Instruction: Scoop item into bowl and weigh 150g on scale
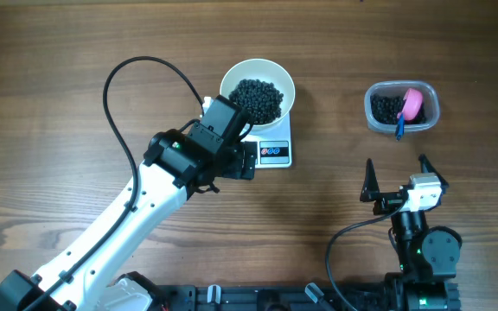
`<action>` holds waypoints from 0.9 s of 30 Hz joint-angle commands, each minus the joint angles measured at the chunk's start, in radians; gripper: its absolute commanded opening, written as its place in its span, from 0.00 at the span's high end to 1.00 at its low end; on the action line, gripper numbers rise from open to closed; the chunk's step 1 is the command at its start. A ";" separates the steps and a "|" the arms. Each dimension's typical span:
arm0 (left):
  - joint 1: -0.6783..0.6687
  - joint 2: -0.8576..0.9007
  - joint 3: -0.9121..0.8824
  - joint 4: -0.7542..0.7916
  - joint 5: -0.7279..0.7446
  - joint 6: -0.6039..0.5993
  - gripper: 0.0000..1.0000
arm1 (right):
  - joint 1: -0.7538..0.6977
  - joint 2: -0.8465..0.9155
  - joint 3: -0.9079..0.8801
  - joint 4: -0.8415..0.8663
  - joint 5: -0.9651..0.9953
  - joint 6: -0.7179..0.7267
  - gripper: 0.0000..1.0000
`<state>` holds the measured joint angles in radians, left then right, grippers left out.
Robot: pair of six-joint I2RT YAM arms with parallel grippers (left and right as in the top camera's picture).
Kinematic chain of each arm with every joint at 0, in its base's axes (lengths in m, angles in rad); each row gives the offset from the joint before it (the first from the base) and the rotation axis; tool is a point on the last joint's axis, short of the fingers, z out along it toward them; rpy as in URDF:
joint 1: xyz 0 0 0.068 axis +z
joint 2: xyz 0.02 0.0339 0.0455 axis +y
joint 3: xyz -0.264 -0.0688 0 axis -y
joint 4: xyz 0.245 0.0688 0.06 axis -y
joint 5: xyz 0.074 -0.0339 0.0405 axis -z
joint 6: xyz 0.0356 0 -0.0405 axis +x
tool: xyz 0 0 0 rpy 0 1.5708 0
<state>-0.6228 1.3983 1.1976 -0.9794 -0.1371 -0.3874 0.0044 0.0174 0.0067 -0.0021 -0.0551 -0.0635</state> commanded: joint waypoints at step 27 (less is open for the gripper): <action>0.039 -0.104 -0.027 0.088 -0.210 -0.072 0.00 | 0.004 -0.014 -0.002 0.002 0.003 0.018 0.00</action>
<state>-0.6174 1.3708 1.1957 -0.8928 -0.2398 -0.4065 0.0044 0.0174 0.0067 -0.0021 -0.0551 -0.0635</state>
